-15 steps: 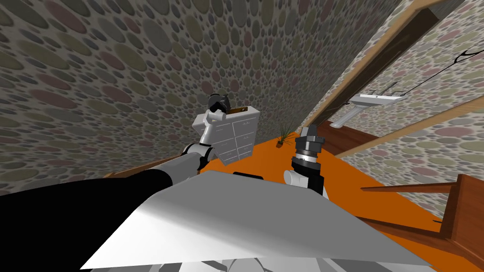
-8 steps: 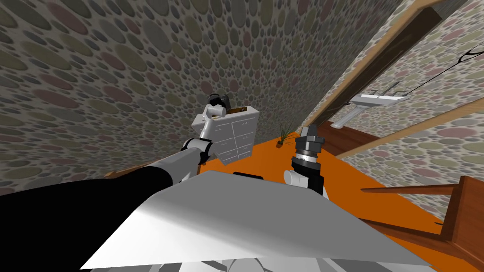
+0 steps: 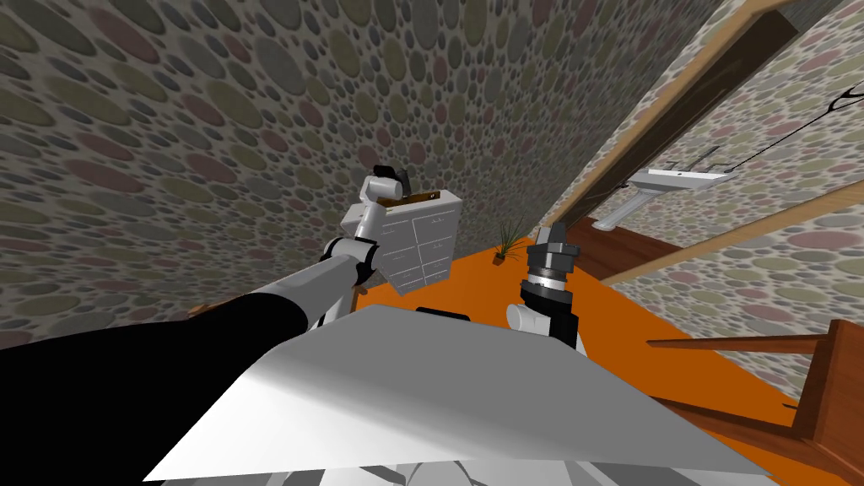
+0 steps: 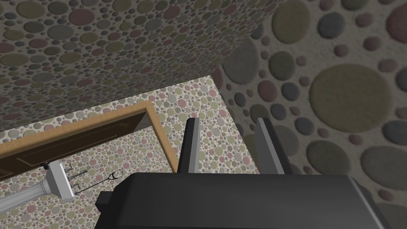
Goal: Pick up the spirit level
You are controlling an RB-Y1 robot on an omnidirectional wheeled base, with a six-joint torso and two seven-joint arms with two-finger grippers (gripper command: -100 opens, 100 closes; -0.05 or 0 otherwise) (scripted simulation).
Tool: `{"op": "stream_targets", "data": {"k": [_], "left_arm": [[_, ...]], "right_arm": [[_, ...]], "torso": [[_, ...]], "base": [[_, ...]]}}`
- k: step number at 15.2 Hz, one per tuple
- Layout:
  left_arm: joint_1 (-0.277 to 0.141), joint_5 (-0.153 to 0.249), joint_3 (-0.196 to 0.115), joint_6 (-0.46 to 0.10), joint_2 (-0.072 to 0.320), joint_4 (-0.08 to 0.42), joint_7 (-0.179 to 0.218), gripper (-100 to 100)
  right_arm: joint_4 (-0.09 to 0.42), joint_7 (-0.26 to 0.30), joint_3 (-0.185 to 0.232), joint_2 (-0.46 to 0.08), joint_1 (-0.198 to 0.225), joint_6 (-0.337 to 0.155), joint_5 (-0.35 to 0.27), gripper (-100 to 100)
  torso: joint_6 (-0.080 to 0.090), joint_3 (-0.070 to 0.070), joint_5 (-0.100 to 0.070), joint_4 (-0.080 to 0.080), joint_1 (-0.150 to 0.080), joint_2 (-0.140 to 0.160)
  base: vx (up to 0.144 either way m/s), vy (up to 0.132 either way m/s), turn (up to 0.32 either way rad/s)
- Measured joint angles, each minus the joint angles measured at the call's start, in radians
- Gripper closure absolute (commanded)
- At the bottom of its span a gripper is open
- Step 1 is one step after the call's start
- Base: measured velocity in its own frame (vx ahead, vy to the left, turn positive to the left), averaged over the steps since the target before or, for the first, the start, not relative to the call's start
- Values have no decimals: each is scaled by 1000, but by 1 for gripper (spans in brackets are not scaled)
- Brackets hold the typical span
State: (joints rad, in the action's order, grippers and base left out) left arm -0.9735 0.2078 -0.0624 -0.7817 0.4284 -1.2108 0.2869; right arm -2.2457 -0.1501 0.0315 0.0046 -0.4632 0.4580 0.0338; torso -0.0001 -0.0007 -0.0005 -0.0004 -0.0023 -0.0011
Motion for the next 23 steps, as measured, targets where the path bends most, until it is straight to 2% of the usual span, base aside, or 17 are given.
{"op": "stream_targets", "data": {"k": [4,6,8,10,13,15,17,19,21,23], "left_arm": [[-66,20,-1,-76,17,78,3,-100],[-76,21,-1,-113,18,90,5,-100],[-111,33,-1,-153,29,126,8,-100],[-126,35,-1,-192,31,146,11,-100],[-178,51,-1,-250,44,208,14,-100],[-183,51,-1,-288,45,213,16,-100],[-222,62,0,-325,54,257,19,-100],[-232,65,0,-367,57,268,22,-100],[-269,77,1,-405,67,312,24,-100],[-283,81,1,-440,70,340,24,-100]], "right_arm": [[0,0,0,0,0,0,0,0],[0,0,0,0,0,0,0,0],[0,0,0,0,0,0,0,0],[0,0,0,0,0,0,0,0],[0,0,0,0,0,0,0,0],[0,0,0,0,0,0,0,0],[0,0,0,0,0,0,0,0],[0,0,0,0,0,0,0,0],[0,0,0,0,0,0,0,0],[0,0,0,0,0,0,0,0]], "torso": [[0,0,0,0,0,-1],[0,0,0,0,1,0],[0,0,0,0,1,-1],[0,0,0,0,1,0],[0,-1,0,0,1,-2],[0,0,0,0,2,0],[0,-1,0,0,1,-1],[0,-1,0,0,2,-1],[0,-1,0,0,1,-2],[0,-1,0,-1,2,-2]], "base": [[17,-25,17],[9,-14,11],[26,-24,23],[21,-16,15],[31,-21,16],[16,-6,10],[38,-18,26],[30,-13,15],[49,-18,27],[34,-7,10]]}}
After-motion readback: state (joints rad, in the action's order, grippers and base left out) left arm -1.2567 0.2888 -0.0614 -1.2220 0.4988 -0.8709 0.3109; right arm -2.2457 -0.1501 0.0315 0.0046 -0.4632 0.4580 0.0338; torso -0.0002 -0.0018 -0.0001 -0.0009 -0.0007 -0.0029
